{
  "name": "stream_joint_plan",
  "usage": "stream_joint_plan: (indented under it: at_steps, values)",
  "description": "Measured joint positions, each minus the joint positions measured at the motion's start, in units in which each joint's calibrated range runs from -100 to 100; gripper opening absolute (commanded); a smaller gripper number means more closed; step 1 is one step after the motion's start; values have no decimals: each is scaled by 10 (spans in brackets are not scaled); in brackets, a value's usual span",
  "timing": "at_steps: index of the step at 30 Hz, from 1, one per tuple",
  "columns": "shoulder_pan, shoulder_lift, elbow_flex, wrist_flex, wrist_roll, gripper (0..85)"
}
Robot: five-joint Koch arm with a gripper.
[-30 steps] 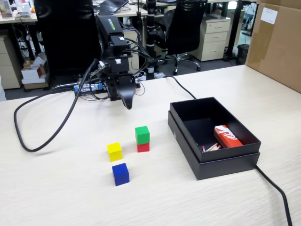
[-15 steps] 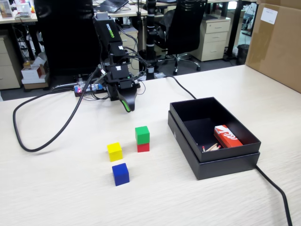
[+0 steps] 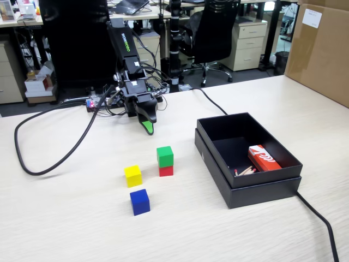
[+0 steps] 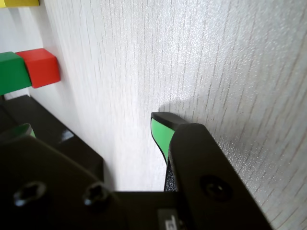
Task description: Put the green cube on top of the red cube
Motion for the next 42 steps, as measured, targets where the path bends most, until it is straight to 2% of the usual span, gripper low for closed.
stream_joint_plan:
  at_steps: [42]
  values:
    - [-8, 0, 0, 0, 0, 487]
